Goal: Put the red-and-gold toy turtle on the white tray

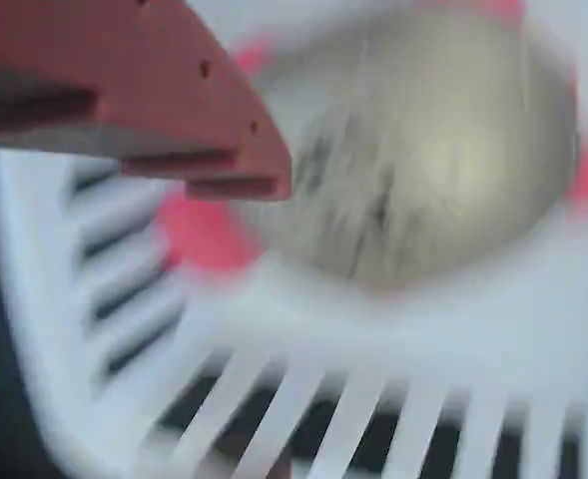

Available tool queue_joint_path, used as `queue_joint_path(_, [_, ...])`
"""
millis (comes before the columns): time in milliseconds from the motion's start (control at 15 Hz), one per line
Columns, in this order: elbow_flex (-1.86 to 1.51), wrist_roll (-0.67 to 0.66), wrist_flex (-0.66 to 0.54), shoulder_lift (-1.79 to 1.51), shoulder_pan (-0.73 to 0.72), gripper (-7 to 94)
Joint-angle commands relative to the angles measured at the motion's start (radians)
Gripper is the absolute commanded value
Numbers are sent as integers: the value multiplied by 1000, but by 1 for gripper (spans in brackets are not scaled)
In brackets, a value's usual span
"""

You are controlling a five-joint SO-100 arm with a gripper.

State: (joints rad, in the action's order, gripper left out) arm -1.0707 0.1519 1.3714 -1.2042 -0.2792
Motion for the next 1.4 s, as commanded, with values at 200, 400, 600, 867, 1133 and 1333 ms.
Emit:
queue_joint_path(200, [-308,8,-495,-611,163,0])
queue_joint_path(400, [-635,-81,-640,-942,252,0])
queue_joint_path(600, [-1065,-160,-634,-1282,273,0])
queue_joint_path(867, [-1631,-178,-477,-1758,247,0])
queue_joint_path(1133, [-1867,-163,-310,-2014,291,0])
queue_joint_path(1333, [-1879,-164,-192,-2043,293,0])
